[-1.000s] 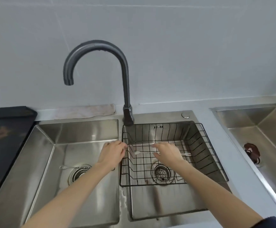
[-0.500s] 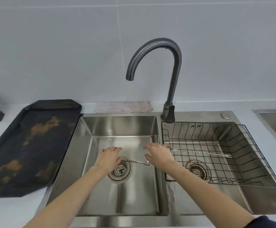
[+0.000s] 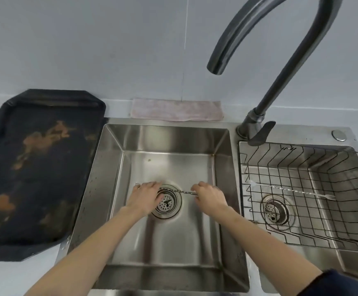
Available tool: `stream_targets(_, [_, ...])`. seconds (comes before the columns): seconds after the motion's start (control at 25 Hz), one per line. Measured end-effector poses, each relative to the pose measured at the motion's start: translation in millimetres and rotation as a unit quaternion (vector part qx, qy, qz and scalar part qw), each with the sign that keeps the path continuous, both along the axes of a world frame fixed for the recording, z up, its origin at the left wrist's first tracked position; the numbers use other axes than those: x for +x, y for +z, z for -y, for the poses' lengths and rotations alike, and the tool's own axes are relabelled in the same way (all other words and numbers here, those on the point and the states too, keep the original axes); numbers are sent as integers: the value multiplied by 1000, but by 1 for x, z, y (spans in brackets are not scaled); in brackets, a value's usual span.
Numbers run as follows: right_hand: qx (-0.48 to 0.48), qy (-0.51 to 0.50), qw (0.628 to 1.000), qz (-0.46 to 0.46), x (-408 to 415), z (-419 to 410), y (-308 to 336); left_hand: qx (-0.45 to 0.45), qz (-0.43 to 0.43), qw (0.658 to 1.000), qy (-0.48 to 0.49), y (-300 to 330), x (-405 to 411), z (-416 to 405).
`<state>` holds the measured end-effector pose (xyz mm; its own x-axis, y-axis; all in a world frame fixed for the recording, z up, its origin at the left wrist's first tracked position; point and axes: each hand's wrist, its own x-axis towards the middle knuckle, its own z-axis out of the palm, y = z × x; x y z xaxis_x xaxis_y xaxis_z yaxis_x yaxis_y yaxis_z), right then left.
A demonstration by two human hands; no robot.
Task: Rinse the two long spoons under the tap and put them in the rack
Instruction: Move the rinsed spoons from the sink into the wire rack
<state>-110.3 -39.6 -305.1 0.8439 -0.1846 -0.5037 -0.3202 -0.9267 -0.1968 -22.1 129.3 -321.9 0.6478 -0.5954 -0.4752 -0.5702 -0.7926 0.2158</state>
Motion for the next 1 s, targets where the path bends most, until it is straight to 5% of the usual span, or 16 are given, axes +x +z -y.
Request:
stream_targets(0.52, [5,5,999,-34,37,2,-87,15,-48,999,1,-73,30,25])
stream_targets(1.0, [23,8,1000,-19,37,-4,-88,16,39,999,-27,-85,29,25])
